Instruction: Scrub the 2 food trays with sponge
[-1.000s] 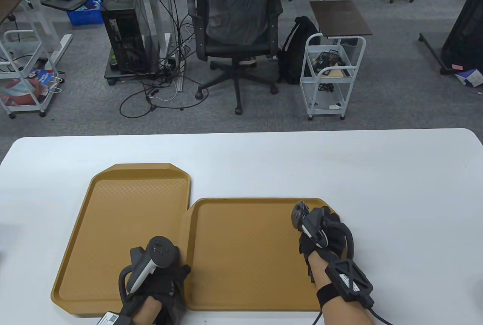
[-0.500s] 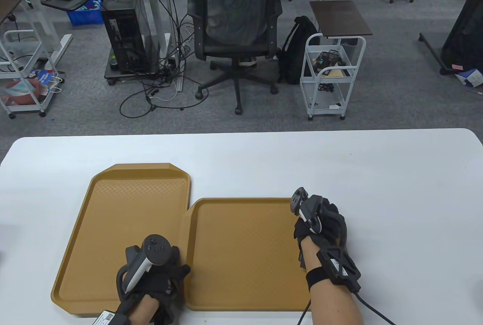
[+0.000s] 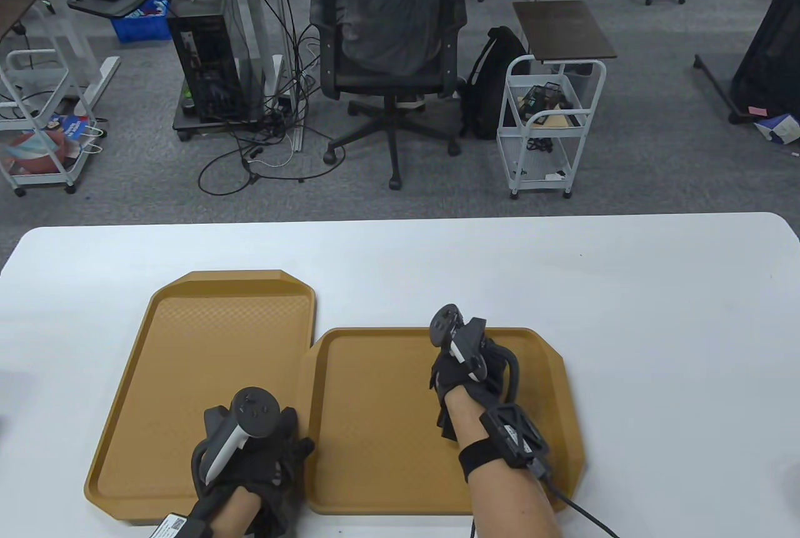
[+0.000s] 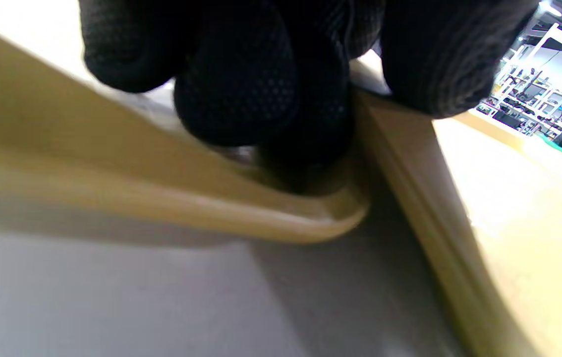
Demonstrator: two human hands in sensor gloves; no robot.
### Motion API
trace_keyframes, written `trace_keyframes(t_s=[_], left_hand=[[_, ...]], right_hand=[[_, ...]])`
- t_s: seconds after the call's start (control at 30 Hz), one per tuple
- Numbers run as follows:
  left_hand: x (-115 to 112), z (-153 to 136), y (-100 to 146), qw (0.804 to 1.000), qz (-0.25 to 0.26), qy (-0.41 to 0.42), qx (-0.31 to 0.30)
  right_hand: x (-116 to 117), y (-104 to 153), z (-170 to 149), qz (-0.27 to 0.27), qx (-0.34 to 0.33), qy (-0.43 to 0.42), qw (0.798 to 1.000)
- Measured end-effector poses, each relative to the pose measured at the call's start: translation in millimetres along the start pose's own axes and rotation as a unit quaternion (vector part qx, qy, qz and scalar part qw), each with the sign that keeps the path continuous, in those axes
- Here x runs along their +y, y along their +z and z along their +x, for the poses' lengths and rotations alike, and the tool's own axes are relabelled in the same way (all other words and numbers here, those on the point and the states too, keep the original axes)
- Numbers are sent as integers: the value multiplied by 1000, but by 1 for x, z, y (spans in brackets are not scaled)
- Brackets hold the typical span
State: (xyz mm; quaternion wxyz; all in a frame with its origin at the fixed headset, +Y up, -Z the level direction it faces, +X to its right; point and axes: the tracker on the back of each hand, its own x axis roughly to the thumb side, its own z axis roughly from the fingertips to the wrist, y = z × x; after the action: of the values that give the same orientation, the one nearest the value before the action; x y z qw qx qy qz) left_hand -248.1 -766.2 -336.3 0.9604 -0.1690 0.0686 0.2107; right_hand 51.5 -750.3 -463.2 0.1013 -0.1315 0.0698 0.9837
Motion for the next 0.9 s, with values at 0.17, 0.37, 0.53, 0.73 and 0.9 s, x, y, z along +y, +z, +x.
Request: trace_keyframes(t_s=[0.17, 0.37, 0.53, 0.73, 0.9], left_hand=[[0, 0, 0, 1000, -3, 3, 2], [0, -2, 0, 1000, -4, 7, 1], [0, -2, 0, 1000, -5, 7, 1], [0, -3, -1, 1000, -6, 8, 0], [1, -3, -1, 1000, -6, 6, 1]], right_hand=[[14, 10, 45, 11, -58, -20, 998], [28, 18, 84, 38, -135, -59, 988], [37, 28, 108, 42, -195, -65, 978], [41, 34, 116, 40, -201, -67, 977], [41, 42, 113, 96, -184, -72, 976]])
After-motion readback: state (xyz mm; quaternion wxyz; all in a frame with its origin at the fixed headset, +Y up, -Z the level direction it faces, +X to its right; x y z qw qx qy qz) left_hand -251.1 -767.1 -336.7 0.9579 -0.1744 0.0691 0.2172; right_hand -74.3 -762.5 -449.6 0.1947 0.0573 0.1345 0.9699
